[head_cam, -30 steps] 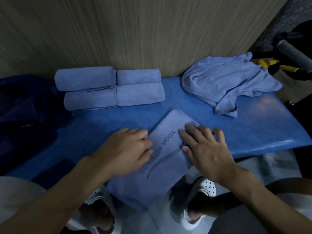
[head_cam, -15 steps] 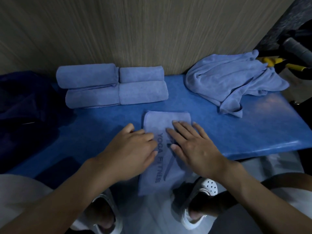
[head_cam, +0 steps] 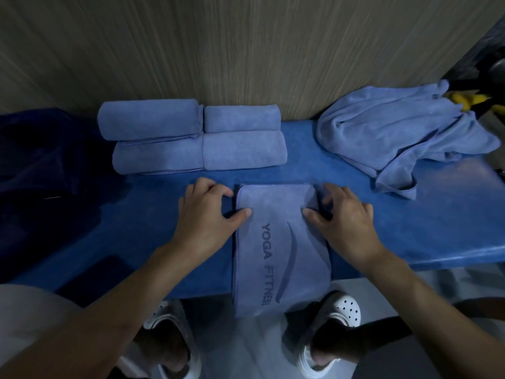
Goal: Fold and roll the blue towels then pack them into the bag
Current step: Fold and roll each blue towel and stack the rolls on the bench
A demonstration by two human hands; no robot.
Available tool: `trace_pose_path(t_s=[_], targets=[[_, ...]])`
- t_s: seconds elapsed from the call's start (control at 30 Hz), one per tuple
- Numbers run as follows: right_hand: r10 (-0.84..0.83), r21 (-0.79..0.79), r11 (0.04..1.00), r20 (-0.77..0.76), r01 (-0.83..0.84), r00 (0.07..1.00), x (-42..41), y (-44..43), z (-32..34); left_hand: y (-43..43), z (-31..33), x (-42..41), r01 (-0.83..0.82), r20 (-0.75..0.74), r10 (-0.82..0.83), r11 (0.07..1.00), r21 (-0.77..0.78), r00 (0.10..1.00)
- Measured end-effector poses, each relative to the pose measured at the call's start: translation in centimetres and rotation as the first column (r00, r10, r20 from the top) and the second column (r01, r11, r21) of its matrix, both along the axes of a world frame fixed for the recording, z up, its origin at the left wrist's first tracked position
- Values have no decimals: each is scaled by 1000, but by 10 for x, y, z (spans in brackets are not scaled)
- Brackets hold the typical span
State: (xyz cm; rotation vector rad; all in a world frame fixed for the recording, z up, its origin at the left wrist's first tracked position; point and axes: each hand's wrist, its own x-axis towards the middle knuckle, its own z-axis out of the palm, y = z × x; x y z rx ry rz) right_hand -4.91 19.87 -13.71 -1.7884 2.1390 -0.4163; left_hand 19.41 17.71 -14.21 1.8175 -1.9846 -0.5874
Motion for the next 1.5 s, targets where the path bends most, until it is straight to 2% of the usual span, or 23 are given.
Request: trace_pose_path(t_s=[0.2, 0.43, 0.57, 0.7, 0.9, 1.0, 1.1, 1.23, 1.37, 1.43, 1.5], targets=[[-19, 48, 999, 151, 12, 988, -1, -6, 7, -1, -1, -6, -22, -43, 25, 998, 61, 999], [1, 48, 999, 252, -13, 968, -3, -4, 10, -1, 5, -11, 1, -211, 8, 999, 43, 978], [-15, 47, 999, 454, -6, 891, -9, -5, 14, -5, 6, -9, 40, -431, 18, 991, 126, 902], [25, 46, 997, 527, -58, 850, -12, -5, 16, -6, 9, -9, 21, -498, 80, 981, 195, 863], [-14, 34, 999, 663, -12, 749, -12, -6, 17, -6, 17, -10, 35, -618, 184, 945, 325, 765], [-40, 52, 999, 727, 4, 685, -10, -6, 18, -7, 17, -10, 38, -668, 213, 940, 340, 713], [-53, 20, 998, 801, 61, 597, -8, -9, 17, -8, 16, -11, 37, -714, 172, 963, 267, 679], [118, -109, 993, 783, -52, 610, -9, -9, 15, -9, 11, -9, 92, -696, 12, 989, 112, 718], [263, -209, 964, 709, -161, 655, -14, -6, 9, -5, 12, -5, 220, -625, -148, 975, 39, 767], [321, -290, 942, 635, -169, 702, -18, -6, 5, -4, 12, -3, 249, -569, -209, 968, -7, 795], [398, -379, 897, 472, -226, 787, -22, -5, 2, -4, 12, -1, 288, -490, -289, 954, -78, 822]])
